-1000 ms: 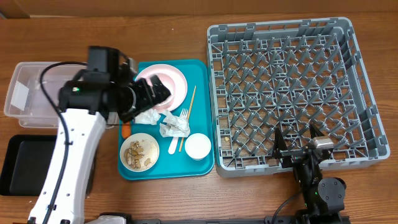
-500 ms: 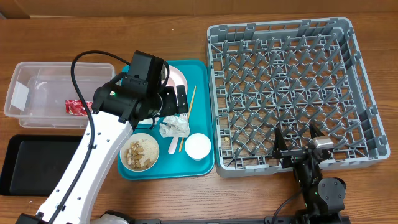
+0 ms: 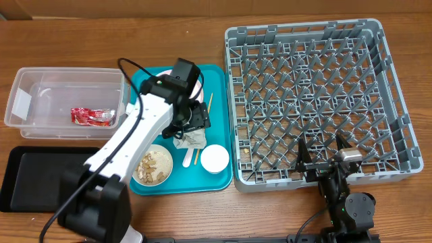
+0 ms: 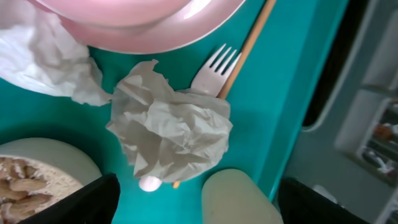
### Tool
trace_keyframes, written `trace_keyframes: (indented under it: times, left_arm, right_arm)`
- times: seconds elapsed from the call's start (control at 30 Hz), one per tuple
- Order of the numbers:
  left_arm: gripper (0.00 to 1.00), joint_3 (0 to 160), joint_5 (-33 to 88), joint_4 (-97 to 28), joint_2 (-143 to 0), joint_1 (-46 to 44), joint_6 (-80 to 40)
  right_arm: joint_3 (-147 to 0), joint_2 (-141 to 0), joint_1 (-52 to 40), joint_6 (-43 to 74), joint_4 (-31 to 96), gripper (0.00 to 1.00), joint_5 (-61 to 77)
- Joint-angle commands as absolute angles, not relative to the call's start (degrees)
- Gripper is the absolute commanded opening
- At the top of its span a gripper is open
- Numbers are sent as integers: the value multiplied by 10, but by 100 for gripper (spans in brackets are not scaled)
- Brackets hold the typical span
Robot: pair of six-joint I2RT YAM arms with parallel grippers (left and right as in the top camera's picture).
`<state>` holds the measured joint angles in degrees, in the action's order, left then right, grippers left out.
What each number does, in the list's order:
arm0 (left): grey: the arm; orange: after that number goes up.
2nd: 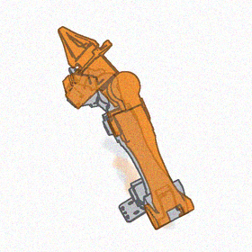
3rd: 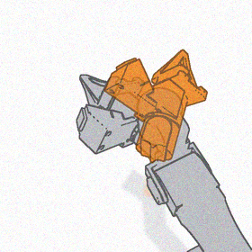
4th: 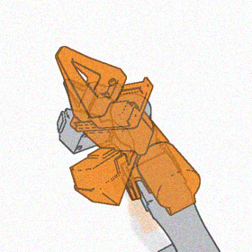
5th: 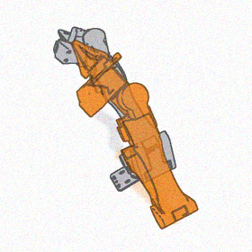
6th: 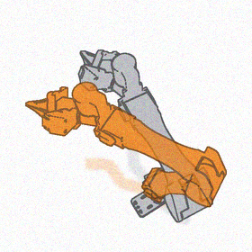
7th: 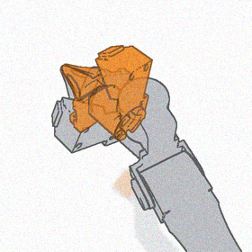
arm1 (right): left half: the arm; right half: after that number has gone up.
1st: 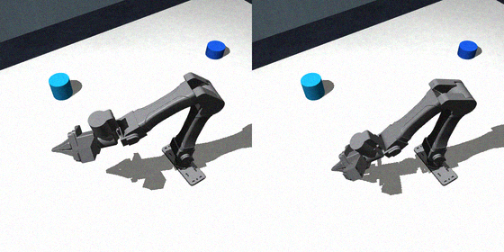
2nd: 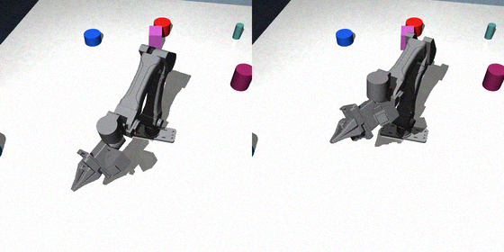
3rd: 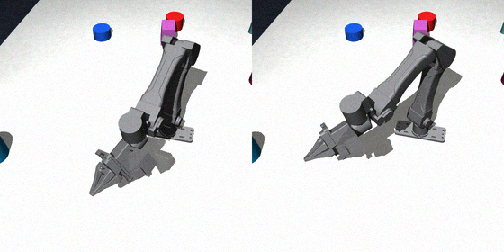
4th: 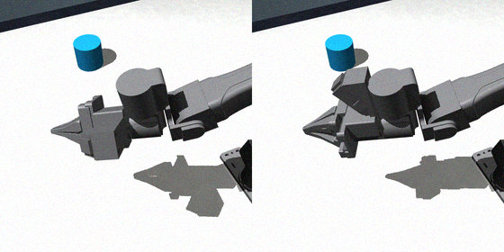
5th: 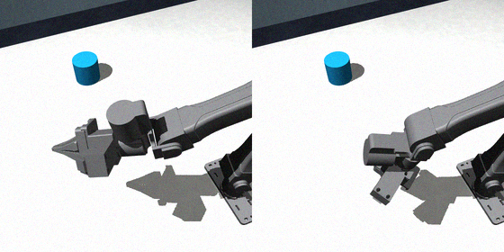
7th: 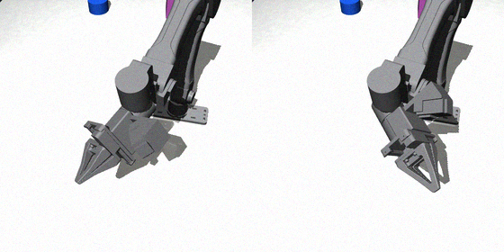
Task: Sort waste into correct bins and load items into the dishwasher
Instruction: 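Reach the left gripper to the crumpled white napkin and grasp it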
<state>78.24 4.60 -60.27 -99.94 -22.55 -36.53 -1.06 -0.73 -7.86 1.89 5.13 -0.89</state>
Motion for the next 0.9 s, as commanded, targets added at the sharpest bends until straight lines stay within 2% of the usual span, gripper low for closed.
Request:
trace_keyframes:
  times: [0.0, 0.17, 0.27, 0.3, 0.33, 0.37, 0.43, 0.47, 0.7, 0.87]
  left_arm:
    - [81, 779, 40, -606, -1039, -231, -375]
    - [78, 779, 40, -606, -1076, -231, -375]
    - [65, 779, 39, -602, -1088, -231, -375]
    - [51, 779, 39, -601, -1090, -231, -375]
    - [29, 779, 39, -600, -1090, -231, -375]
    - [17, 779, 38, -599, -1090, -231, -375]
    - [13, 779, 38, -599, -1090, -231, -375]
    - [6, 779, 38, -599, -1090, -231, -375]
    - [4, 783, 39, -620, -1089, -231, -373]
    - [4, 847, 6, -687, -1081, -230, -373]
  right_arm:
    - [-4, -3, -75, 19, 46, 100, -14]
    - [-4, -3, -75, 18, 47, 100, -14]
    - [-4, -3, -75, 19, 47, 100, -14]
    - [-4, -3, -75, 19, 47, 100, -14]
    - [-4, -3, -75, 18, 46, 100, -14]
    - [-4, -3, -75, 19, 47, 100, -14]
    - [-4, -3, -75, 19, 47, 100, -14]
    - [-4, -3, -75, 19, 47, 100, -14]
    - [-4, -3, -75, 19, 47, 100, -14]
    - [-4, -3, -75, 19, 47, 100, -14]
